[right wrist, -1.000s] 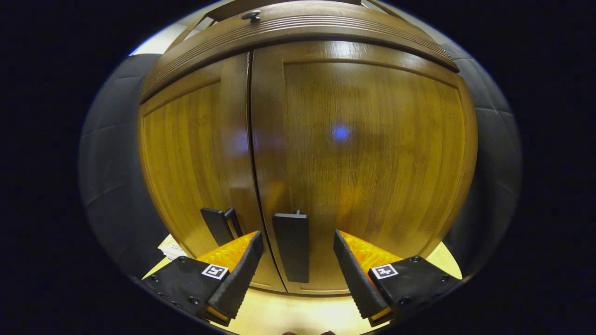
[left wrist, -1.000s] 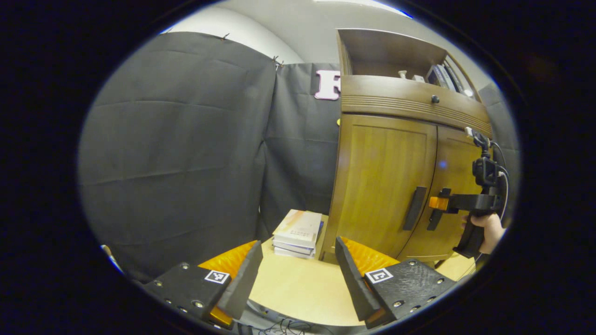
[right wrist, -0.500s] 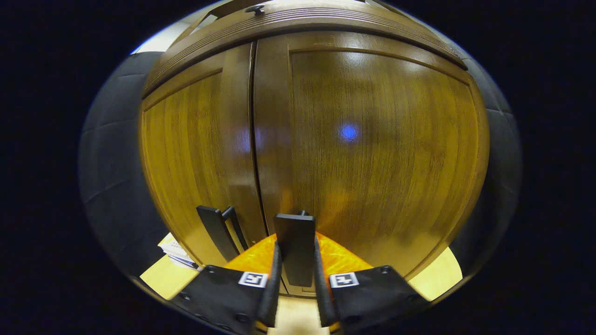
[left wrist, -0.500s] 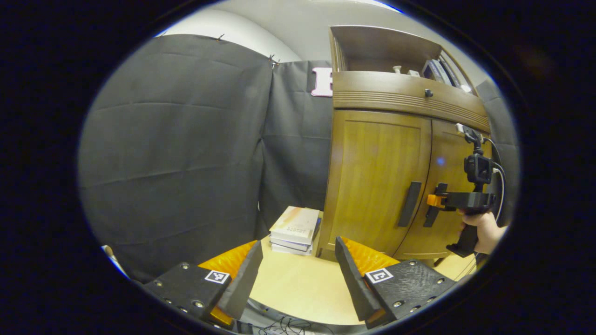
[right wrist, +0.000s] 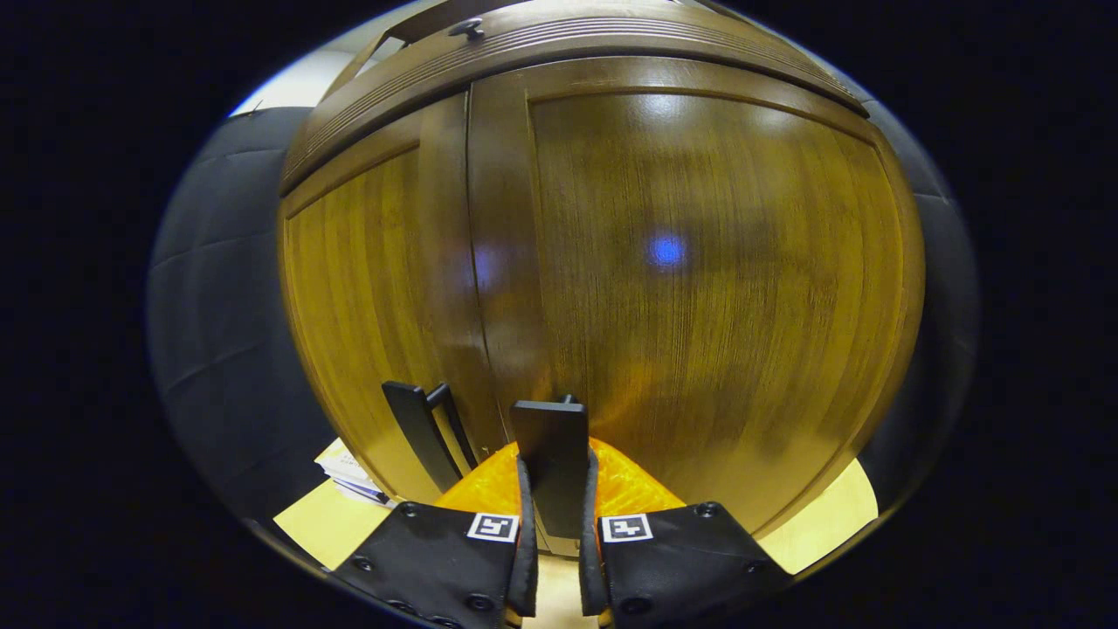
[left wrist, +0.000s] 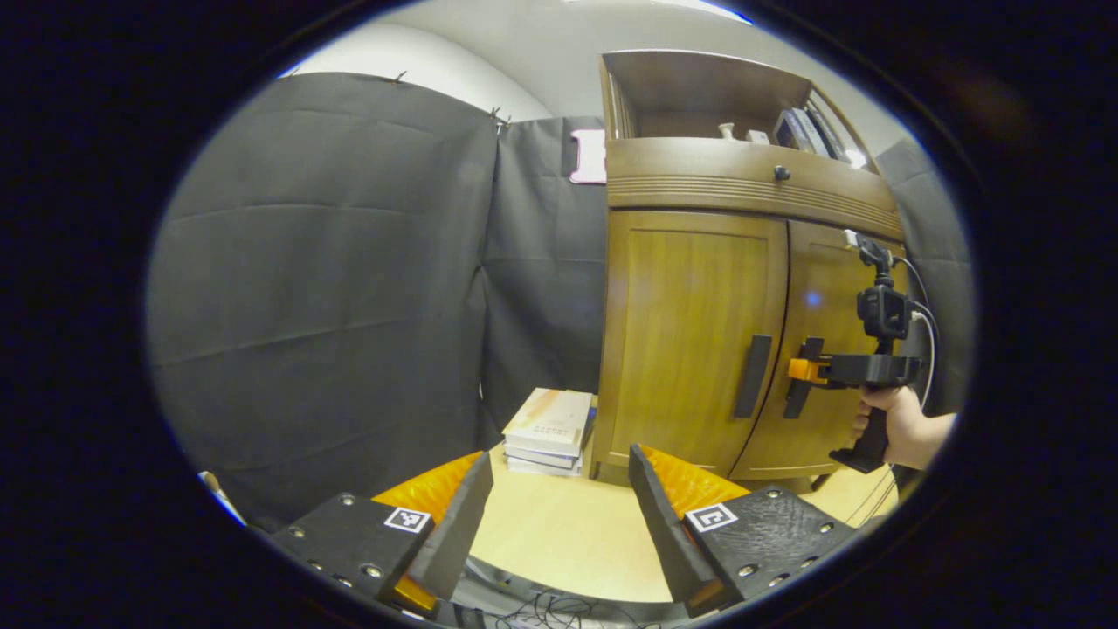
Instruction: Open the right door of the double-door shoe cabinet with the right hand, and open the left door with the left hand.
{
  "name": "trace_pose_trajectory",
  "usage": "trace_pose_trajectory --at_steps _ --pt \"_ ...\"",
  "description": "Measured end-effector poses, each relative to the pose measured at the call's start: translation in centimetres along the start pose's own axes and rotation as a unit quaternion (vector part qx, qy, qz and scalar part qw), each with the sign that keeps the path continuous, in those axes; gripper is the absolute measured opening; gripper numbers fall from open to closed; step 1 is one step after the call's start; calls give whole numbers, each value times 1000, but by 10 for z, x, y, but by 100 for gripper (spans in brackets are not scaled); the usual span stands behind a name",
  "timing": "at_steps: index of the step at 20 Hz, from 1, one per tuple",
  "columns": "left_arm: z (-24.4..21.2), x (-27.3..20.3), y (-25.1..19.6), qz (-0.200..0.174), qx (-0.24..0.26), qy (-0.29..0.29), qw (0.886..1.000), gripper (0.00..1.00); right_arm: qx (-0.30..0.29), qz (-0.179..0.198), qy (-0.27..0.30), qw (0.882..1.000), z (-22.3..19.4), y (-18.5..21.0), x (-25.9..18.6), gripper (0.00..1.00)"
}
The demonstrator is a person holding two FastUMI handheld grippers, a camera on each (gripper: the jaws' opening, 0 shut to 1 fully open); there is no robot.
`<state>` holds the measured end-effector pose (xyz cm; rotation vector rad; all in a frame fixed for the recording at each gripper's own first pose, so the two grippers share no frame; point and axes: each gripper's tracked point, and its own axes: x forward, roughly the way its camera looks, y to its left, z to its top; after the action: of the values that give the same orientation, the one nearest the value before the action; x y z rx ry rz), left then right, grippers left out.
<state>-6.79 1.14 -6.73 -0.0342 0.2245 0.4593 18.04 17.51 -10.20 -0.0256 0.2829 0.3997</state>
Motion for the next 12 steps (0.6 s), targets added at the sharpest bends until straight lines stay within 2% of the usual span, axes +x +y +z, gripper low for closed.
trace_pose_trajectory --at_steps 12 --pt "-2 6 -2 -44 -17 -10 999 90 0 11 8 1000 8 1 -2 20"
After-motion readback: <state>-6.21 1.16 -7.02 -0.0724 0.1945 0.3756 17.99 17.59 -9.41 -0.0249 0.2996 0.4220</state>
